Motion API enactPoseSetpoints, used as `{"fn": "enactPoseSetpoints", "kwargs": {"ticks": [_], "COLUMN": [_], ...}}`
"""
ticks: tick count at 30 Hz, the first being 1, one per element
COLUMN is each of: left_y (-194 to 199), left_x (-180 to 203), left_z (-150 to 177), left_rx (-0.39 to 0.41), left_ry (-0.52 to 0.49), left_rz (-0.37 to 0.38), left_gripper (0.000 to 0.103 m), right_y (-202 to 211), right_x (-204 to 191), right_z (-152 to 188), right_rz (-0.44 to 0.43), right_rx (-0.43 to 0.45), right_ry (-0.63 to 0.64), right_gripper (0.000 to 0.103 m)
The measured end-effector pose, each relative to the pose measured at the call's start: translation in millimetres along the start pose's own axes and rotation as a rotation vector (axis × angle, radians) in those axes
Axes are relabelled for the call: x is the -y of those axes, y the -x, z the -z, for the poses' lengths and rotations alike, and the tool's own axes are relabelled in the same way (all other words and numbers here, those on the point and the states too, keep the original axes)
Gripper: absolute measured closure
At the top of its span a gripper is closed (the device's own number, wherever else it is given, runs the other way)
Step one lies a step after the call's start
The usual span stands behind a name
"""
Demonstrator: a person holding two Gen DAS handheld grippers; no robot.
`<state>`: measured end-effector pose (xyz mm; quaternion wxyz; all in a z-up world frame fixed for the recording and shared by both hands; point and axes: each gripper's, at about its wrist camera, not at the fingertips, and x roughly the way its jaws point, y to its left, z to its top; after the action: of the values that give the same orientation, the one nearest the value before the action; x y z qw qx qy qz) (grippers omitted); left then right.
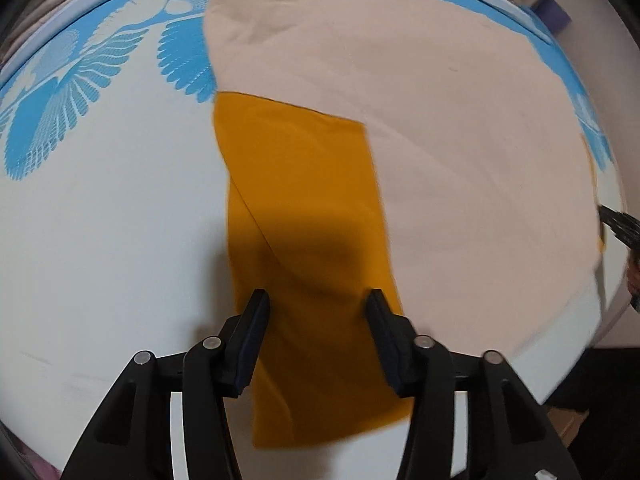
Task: Fold large clothes
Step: 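Grasp the orange folded edge with both tools and fold it over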
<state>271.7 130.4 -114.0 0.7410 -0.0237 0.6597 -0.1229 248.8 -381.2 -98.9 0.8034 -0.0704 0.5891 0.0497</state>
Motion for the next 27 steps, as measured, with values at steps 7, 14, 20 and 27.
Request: {"fn": "enactPoseSetpoints", "kwargs": {"ticks": [7,14,20,27], "left_y": [-18.6,57.1,78.5,51.4], "left_x": [-5.7,-15.0,-3.9,15.7], "left_z": [40.3,80.9,131.3,157.4], "left_rx": [-0.114,0.180,0.362,0.372], "left_ry": [-0.041,0.245,0.477,0.598], "left_rz": [-0.102,-0.118,0.137,0.285], "left_gripper": [0.051,0.059,0.059,0.059], "right_y": [-12.6,36.9,144.0,107.4], "right_x": [-1.3,-4.6,-33.6,-86.9], "right_z": [19.3,10.8,26.3,76.4], "right_rz": [0.060,0.277,0.018,-0.094], "right_rx": [-0.116,-0.041,0.395,0.336], "right_ry": [-0.007,-0.092,-0.387,-0.526], "right_gripper": [0.072,0.072,0.068,0.066]}}
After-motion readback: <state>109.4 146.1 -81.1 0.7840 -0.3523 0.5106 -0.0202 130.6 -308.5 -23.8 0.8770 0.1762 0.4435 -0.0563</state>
